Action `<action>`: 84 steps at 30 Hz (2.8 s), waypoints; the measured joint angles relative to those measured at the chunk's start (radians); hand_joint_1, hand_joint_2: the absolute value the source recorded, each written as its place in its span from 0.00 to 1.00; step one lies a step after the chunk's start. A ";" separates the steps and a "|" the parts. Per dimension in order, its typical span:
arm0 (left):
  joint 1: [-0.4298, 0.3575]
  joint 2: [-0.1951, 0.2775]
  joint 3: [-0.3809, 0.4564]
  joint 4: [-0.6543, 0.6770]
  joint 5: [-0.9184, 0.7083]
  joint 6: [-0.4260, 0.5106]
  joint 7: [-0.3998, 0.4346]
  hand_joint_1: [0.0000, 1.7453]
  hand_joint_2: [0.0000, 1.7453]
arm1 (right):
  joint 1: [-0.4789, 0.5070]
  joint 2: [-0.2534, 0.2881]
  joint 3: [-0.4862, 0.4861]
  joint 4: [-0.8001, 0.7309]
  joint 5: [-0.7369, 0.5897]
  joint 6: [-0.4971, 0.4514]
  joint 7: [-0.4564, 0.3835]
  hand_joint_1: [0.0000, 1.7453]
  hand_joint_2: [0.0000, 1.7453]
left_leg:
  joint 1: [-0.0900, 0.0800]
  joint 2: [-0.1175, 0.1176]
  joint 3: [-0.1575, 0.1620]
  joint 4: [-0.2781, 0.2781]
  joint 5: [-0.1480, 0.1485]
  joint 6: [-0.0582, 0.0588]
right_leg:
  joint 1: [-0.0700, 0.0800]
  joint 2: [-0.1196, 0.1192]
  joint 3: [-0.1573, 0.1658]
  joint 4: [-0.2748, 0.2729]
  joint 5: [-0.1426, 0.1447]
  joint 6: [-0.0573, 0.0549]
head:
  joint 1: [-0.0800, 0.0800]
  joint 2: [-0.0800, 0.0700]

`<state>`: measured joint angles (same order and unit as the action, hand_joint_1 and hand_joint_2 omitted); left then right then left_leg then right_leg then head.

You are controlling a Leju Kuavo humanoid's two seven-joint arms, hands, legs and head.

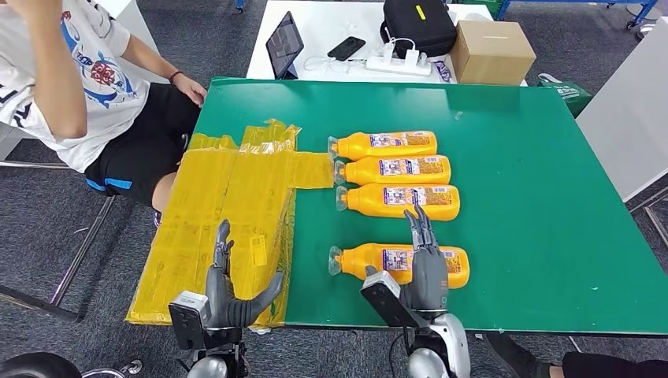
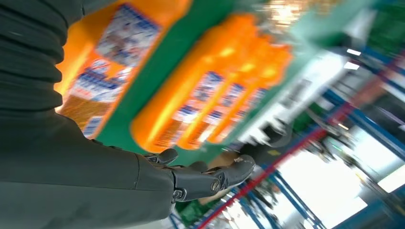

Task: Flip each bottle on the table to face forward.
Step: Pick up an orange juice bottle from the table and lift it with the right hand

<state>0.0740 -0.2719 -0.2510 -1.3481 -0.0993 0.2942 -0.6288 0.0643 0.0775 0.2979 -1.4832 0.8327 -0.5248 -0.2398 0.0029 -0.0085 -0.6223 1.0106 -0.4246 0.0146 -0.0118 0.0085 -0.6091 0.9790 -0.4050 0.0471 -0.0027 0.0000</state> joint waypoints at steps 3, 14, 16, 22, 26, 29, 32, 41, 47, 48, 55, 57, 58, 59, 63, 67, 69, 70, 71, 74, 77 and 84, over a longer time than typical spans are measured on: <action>0.004 -0.002 0.012 0.000 -0.004 -0.009 0.002 0.00 1.00 | -0.007 -0.033 -0.014 -0.002 0.029 0.088 0.080 0.00 1.00 | 0.000 0.000 0.000 0.000 0.000 0.000 | 0.000 0.000 0.000 0.000 0.000 0.000 | 0.000 0.000; 0.004 -0.005 0.049 0.001 -0.019 -0.035 0.014 0.00 1.00 | -0.015 -0.123 -0.031 0.007 0.045 0.232 0.171 0.00 1.00 | 0.000 0.000 0.000 0.000 0.000 0.000 | 0.000 0.000 0.000 0.000 0.000 0.000 | 0.000 0.000; 0.004 -0.007 0.051 0.002 -0.020 -0.039 0.015 0.00 1.00 | -0.017 -0.129 -0.032 0.008 0.045 0.245 0.180 0.00 1.00 | 0.000 0.000 0.000 0.000 0.000 0.000 | 0.000 0.000 0.000 0.000 0.000 0.000 | 0.000 0.000; -0.009 -0.012 0.057 0.020 -0.028 -0.062 0.021 0.00 1.00 | -0.042 -0.154 -0.032 0.043 0.036 0.300 0.202 0.00 1.00 | 0.000 0.000 0.000 0.000 0.000 0.000 | 0.000 0.000 0.000 0.000 0.000 0.000 | 0.000 0.000; -0.020 -0.013 0.061 0.040 -0.028 -0.070 0.024 0.00 1.00 | -0.069 -0.171 -0.032 0.075 0.024 0.319 0.199 0.00 1.00 | -0.001 0.000 0.000 0.000 0.000 0.000 | -0.001 0.000 0.000 0.000 0.000 0.000 | 0.000 0.000; -0.032 -0.013 0.062 0.058 -0.028 -0.079 0.024 0.00 1.00 | -0.095 -0.183 -0.032 0.102 0.014 0.333 0.195 0.00 1.00 | 0.000 0.000 0.000 0.000 0.000 0.000 | -0.001 0.000 0.000 0.000 0.000 0.000 | 0.000 0.000; -0.042 -0.014 0.062 0.077 -0.027 -0.086 0.024 0.00 1.00 | -0.126 -0.193 -0.031 0.138 0.008 0.355 0.196 0.00 1.00 | 0.000 0.000 0.000 0.000 0.000 0.000 | 0.000 0.000 0.000 0.000 0.000 0.000 | 0.000 0.000; -0.065 -0.017 0.062 0.122 -0.026 -0.102 0.025 0.00 1.00 | -0.223 -0.218 -0.005 0.240 0.029 0.420 0.231 0.00 1.00 | -0.001 0.000 0.002 0.000 0.001 0.001 | -0.001 0.000 0.002 0.000 0.001 0.000 | 0.000 0.000; -0.070 -0.018 0.062 0.138 -0.024 -0.107 0.026 0.00 1.00 | -0.253 -0.236 0.016 0.269 0.027 0.449 0.242 0.00 1.00 | -0.001 0.000 0.004 0.000 0.001 0.001 | -0.001 0.000 0.004 0.000 0.001 0.000 | 0.000 0.000; -0.071 -0.018 0.062 0.140 -0.021 -0.111 0.028 0.00 1.00 | -0.260 -0.241 0.022 0.274 0.024 0.464 0.245 0.00 1.00 | -0.001 0.000 0.004 0.000 0.001 0.001 | -0.001 0.000 0.004 0.000 0.001 0.000 | 0.000 0.000; -0.093 -0.019 0.062 0.162 -0.011 -0.133 0.032 0.00 1.00 | -0.323 -0.283 0.077 0.327 -0.003 0.543 0.253 0.02 1.00 | -0.001 0.000 0.010 0.000 0.000 0.001 | -0.001 0.000 0.010 -0.001 0.001 0.000 | 0.000 0.000; -0.098 -0.019 0.062 0.170 -0.008 -0.136 0.032 0.00 1.00 | -0.333 -0.290 0.091 0.337 -0.016 0.553 0.257 0.28 1.00 | -0.001 0.000 0.012 0.000 0.000 0.001 | -0.001 0.000 0.012 -0.001 0.001 0.000 | 0.000 0.000; -0.100 -0.019 0.062 0.175 -0.006 -0.137 0.032 0.00 1.00 | -0.338 -0.295 0.099 0.341 -0.024 0.559 0.260 0.48 1.00 | -0.001 0.000 0.013 0.000 0.000 0.001 | 0.000 0.000 0.012 -0.001 0.001 0.000 | 0.000 0.000; -0.101 -0.020 0.062 0.179 -0.004 -0.138 0.032 0.00 1.00 | -0.343 -0.300 0.106 0.345 -0.032 0.565 0.262 0.66 1.00 | -0.001 0.000 0.013 0.000 0.000 0.001 | 0.000 0.000 0.013 -0.001 0.001 0.000 | 0.000 0.000; -0.109 -0.021 0.062 0.196 0.002 -0.142 0.032 0.00 1.00 | -0.359 -0.318 0.135 0.359 -0.060 0.581 0.265 0.96 1.00 | -0.001 0.000 0.016 0.000 0.000 0.001 | 0.000 0.000 0.015 -0.001 0.000 0.000 | 0.000 0.000; -0.115 -0.021 0.062 0.210 0.005 -0.148 0.032 0.00 1.00 | -0.368 -0.331 0.156 0.367 -0.079 0.593 0.266 1.00 1.00 | -0.001 0.000 0.018 0.000 0.000 0.001 | 0.000 0.000 0.017 -0.001 0.000 0.000 | 0.000 0.000; -0.117 -0.021 0.062 0.217 0.009 -0.150 0.032 0.00 1.00 | -0.373 -0.340 0.165 0.369 -0.090 0.600 0.266 1.00 1.00 | -0.001 0.000 0.019 0.000 0.000 0.001 | 0.000 0.000 0.018 -0.002 0.000 0.000 | 0.000 0.000; -0.118 -0.021 0.062 0.221 0.011 -0.151 0.032 0.00 1.00 | -0.374 -0.345 0.170 0.369 -0.096 0.602 0.266 1.00 1.00 | -0.001 0.000 0.019 0.000 0.000 0.001 | 0.000 0.000 0.018 -0.002 0.000 0.001 | 0.000 0.000; -0.120 -0.021 0.062 0.225 0.014 -0.151 0.032 0.00 1.00 | -0.374 -0.349 0.174 0.369 -0.101 0.603 0.266 1.00 1.00 | -0.001 0.000 0.019 0.000 0.000 0.001 | 0.000 0.000 0.018 -0.002 0.000 0.001 | 0.000 0.000; -0.123 -0.021 0.062 0.234 0.018 -0.155 0.031 0.00 1.00 | -0.373 -0.362 0.187 0.369 -0.111 0.609 0.266 1.00 1.00 | -0.001 0.000 0.019 0.000 0.000 0.001 | 0.000 0.000 0.018 -0.002 0.000 0.001 | 0.000 0.000; -0.126 -0.021 0.062 0.242 0.023 -0.158 0.031 0.00 1.00 | -0.372 -0.373 0.200 0.368 -0.117 0.607 0.264 1.00 1.00 | -0.001 0.000 0.019 0.000 -0.001 0.001 | 0.000 0.000 0.018 -0.002 0.000 0.001 | 0.000 0.000; -0.116 -0.024 0.062 0.239 0.049 -0.151 0.026 0.00 1.00 | -0.258 -0.279 0.151 0.266 -0.113 0.269 0.085 1.00 1.00 | 0.000 0.003 0.012 0.000 -0.001 0.001 | 0.001 0.003 0.012 0.000 0.001 0.000 | -0.001 0.000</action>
<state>-0.0415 -0.2956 -0.1894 -1.1089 -0.0499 0.1434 -0.6031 -0.1937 -0.2020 0.4492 -1.2172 0.7194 -0.2563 -0.1552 0.0032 -0.0060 -0.6108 1.0108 -0.4256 0.0157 -0.0111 0.0111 -0.5976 0.9787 -0.4038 0.0472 -0.0033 0.0000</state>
